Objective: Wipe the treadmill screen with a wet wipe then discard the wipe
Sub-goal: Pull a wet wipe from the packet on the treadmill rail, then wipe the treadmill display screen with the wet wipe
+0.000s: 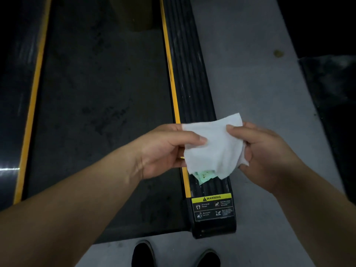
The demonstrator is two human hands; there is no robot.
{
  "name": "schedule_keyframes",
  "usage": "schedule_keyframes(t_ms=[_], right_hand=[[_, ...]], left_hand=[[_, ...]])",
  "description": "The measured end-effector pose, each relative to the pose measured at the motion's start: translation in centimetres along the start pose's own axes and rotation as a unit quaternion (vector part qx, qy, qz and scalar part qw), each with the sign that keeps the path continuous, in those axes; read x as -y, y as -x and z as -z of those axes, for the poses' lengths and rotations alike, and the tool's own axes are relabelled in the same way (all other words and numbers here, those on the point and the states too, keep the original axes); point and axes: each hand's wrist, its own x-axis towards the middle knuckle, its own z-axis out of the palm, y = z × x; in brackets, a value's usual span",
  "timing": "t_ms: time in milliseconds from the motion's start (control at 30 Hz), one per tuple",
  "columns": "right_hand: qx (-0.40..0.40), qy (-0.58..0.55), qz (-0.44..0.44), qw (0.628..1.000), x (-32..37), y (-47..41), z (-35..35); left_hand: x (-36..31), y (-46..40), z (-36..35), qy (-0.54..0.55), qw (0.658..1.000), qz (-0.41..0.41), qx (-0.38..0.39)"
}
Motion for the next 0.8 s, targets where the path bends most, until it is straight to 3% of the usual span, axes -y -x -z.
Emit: schedule_keyframes(t_ms=[67,133,233,467,567,633,800], right_hand=[[0.009,-0.019,-0.035,0.999,-0.4,0.4,-0.1],[0.021,0.036,-0.058,0.997,-1.0,0.9,0.0],[0.015,0.091,-0.037,0.995,-1.4,1.3,0.1],[0.051,-0.032,0.036,0.998,2.2,2.6,-0.9],[0.015,0.125,0.085,0.988,4.0,3.5,-2.0],[-0.012,0.269,0.137,0.953,4.9,4.7,-3.2],[-0.077,0.377,0.239,0.891,8.3,8.2,-7.2]], left_hand=[[0.3,0.1,-0.3,0.018,0.999,-0.011,-0.047],[0.7,0.3,-0.3,0.007,0.996,-0.027,-0.087],[0.8,1.0,-0.3,-0.034,0.992,-0.055,-0.105],[-2.1,3.5,0.2,0.125,0.989,-0.082,-0.003],[-3.4,4.9,0.4,0.071,0.993,-0.091,-0.011],[-4.5,6.0,-0.4,0.000,0.992,-0.116,-0.045],[-7.8,9.9,-2.8,-0.234,0.922,-0.237,-0.199]])
